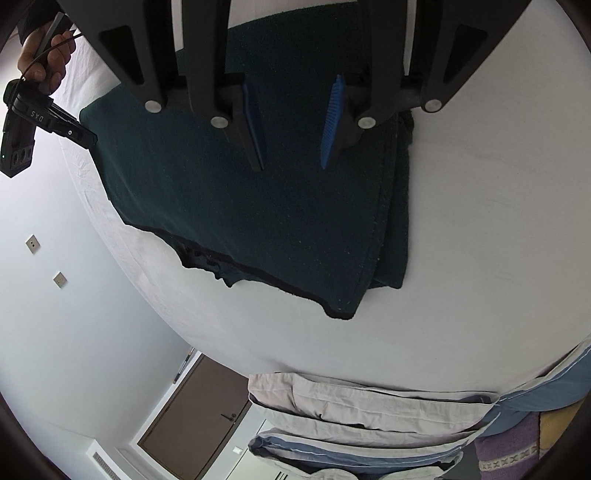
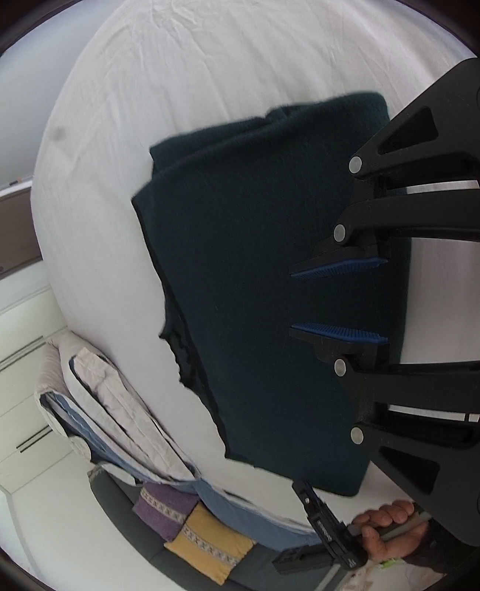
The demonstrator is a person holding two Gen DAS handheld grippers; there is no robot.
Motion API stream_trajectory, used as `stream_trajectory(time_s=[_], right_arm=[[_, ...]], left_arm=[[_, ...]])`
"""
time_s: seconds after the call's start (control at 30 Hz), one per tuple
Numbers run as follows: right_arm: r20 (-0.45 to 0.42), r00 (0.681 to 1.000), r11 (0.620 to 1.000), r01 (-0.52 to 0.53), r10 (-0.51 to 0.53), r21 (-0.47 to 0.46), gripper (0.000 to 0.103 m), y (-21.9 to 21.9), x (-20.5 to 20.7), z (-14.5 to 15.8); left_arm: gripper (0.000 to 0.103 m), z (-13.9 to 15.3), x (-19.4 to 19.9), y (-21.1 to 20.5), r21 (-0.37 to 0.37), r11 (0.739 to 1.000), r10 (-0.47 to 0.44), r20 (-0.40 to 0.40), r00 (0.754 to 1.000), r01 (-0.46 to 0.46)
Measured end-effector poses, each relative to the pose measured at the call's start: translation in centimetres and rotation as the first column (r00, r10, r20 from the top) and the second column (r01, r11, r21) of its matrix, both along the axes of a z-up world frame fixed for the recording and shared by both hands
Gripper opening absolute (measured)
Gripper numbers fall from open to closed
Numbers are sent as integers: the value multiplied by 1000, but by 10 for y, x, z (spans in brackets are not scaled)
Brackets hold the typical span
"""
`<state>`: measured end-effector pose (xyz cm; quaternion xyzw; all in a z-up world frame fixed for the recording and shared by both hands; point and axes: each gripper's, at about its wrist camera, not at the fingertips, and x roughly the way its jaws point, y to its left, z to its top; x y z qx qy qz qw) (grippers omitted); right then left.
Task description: Fold small clothes
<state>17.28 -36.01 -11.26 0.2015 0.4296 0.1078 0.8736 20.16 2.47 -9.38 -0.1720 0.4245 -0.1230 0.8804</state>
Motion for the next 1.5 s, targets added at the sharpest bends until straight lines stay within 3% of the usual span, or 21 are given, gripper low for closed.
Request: stream_trajectory(time_s=[0.13, 0.2, 0.27, 0.33, 0.5, 0.57, 0.63, 0.73, 0.8, 0.9, 1.03, 1.1, 1.2, 1.33, 1.5], right_arm=[[-17, 990, 981, -137, 141, 140, 24, 40, -1, -17], [-42, 981, 968, -177, 187, 179, 24, 55, 1, -32], [-88, 979, 968, -165, 184, 189, 24, 58, 4, -51], [-80, 984, 959, -135, 159, 250, 21, 45, 2, -61], [-61, 995, 952, 93, -79, 292, 20, -34, -20, -64], [-62, 982, 926, 189, -178, 327, 18, -69, -34, -63], [-65, 955, 906, 295, -289, 302, 17, -96, -49, -56], [-62, 931, 872, 359, -360, 333, 21, -104, -71, -42], [-24, 951, 886, 295, -308, 357, 24, -83, -74, -29], [-20, 992, 904, 124, -127, 409, 24, -25, -60, -23], [-102, 993, 907, -8, 56, 421, 24, 50, -38, -46], [-151, 986, 915, -9, 76, 402, 24, 66, -33, -65], [-128, 991, 875, 34, 32, 482, 21, 62, -37, -79], [-111, 988, 859, 150, -110, 490, 21, 14, -48, -82], [-106, 943, 825, 327, -314, 461, 21, -47, -75, -71]], left_arm=[[35, -12, -7, -14, 66, 998, -23, -20, 1000, 24], [34, -19, -8, -9, 60, 998, -3, -30, 1000, 5], [34, -23, -10, -2, 45, 999, 5, -30, 1000, -3], [31, -25, -14, 4, 61, 998, 4, -25, 1000, -2], [18, -32, -28, 22, 50, 999, 19, -26, 999, -18], [18, -29, -35, 26, 53, 998, 43, -25, 999, -41], [18, -24, -42, 26, 73, 996, 60, -25, 998, -58], [34, -5, -55, 10, 87, 994, 59, 15, 998, -60], [50, 7, -62, -15, 57, 998, 5, 50, 999, -7], [57, 11, -58, -63, 57, 994, -98, 63, 993, 94], [57, -15, -38, -100, 86, 984, -154, -10, 988, 154], [54, -24, -36, -95, 90, 985, -146, -21, 989, 148], [50, -27, -40, -73, 52, 990, -131, -22, 991, 132], [35, -31, -47, -45, 3, 994, -110, -36, 993, 110], [34, -31, -51, -41, 9, 995, -102, -30, 994, 103]])
